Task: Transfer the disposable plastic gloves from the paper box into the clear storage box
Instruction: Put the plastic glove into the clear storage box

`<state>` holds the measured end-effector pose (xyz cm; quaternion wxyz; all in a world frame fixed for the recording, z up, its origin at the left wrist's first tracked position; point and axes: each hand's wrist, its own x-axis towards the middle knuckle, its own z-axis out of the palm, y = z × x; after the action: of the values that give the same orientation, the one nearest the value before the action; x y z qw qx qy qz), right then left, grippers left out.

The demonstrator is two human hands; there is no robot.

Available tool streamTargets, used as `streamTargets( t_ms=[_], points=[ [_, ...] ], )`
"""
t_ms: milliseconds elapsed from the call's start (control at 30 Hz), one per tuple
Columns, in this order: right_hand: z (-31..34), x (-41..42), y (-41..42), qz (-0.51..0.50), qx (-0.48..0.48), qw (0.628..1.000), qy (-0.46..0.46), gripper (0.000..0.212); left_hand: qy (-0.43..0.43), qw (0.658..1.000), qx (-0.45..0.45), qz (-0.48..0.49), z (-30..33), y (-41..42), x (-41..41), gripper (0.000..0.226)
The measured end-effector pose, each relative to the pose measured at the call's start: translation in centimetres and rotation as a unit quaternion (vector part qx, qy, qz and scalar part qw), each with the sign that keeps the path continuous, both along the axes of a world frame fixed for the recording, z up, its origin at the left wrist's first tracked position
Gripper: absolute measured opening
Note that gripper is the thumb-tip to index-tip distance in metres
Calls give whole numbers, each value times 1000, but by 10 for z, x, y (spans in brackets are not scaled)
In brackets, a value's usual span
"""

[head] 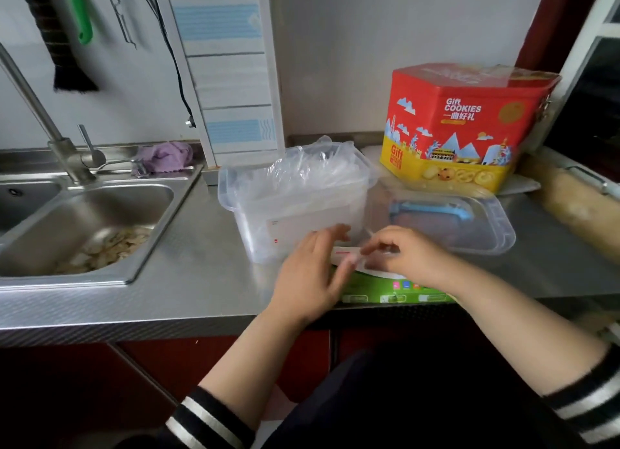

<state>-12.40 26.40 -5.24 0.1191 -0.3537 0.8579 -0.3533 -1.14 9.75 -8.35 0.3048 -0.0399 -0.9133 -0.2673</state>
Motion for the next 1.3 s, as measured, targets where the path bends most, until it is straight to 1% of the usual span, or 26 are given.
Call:
streamTargets(
  t_ms=[33,67,133,233,267,333,467,533,600,633,667,700,733,767,800,833,867,900,933,967,1000,1033,1100,1167,1233,1300],
  points=[
    [0,0,1,-2,-15,1000,-21,18,-50,999,5,-14,-4,8,-3,55],
    [0,0,1,0,-27,999,-34,20,-82,996,-20,-20,-8,13,-6,65],
    [-2,-1,0,-9,-41,999,-15,23,-102,992,-78,-8,-15,18,-11,73],
    [-8,4,-1,-50,-27,996,70,15,-101,994,-31,2,-15,18,-11,74],
    [-8,8,-1,-60,-28,993,97,11,-94,995,-25,3,-14,19,-11,73],
    [-9,12,1,-69,-38,987,137,11,-82,996,-31,8,-13,20,-10,73],
    [-5,17,3,-69,-41,984,159,18,-89,996,-12,12,-12,20,-10,75],
    [4,19,6,-102,-113,979,133,21,-90,996,5,11,-11,21,-9,74],
    [18,19,10,-126,-199,967,96,30,-95,995,16,22,-10,22,-9,68],
    [25,19,12,-113,-211,968,72,37,-99,995,16,30,-11,23,-10,65],
    [31,19,13,-83,-199,976,41,47,-106,994,14,36,-12,23,-10,65],
    [36,19,15,-45,-161,986,17,61,-111,993,13,38,-12,23,-9,70],
    [38,20,16,-20,-110,994,9,75,-115,993,16,37,-14,22,-10,74],
    [38,20,16,-9,-50,999,18,82,-116,992,22,35,-14,22,-10,76],
    [35,20,15,-9,4,999,35,76,-117,992,31,34,-14,22,-10,75],
    [33,19,14,-17,36,998,58,56,-119,992,39,34,-13,22,-10,72],
    [32,17,13,-35,36,996,79,29,-121,991,46,33,-13,22,-10,70],
    [35,18,12,-63,14,994,91,8,-120,991,52,30,-12,23,-10,71],
    [37,16,13,-97,-18,991,94,11,-122,990,59,27,-11,23,-9,74],
    [41,14,14,-133,-66,987,65,13,-124,990,64,24,-11,23,-9,77],
    [47,12,16,-164,-135,977,11,14,-127,989,68,22,-11,23,-9,79],
    [55,9,19,-186,-211,958,-59,18,-129,989,70,22,-10,23,-8,80],
    [69,2,22,-180,-342,903,-188,26,-132,988,73,24,-10,24,-8,80],
    [81,-10,24,-158,-419,849,-279,26,-135,988,72,22,-9,25,-6,80],
    [95,-21,21,-175,-476,796,-331,21,-133,988,70,18,-8,25,-6,82],
    [110,-31,16,-199,-534,749,-337,23,-137,988,67,14,-9,25,-7,82]
  ],
)
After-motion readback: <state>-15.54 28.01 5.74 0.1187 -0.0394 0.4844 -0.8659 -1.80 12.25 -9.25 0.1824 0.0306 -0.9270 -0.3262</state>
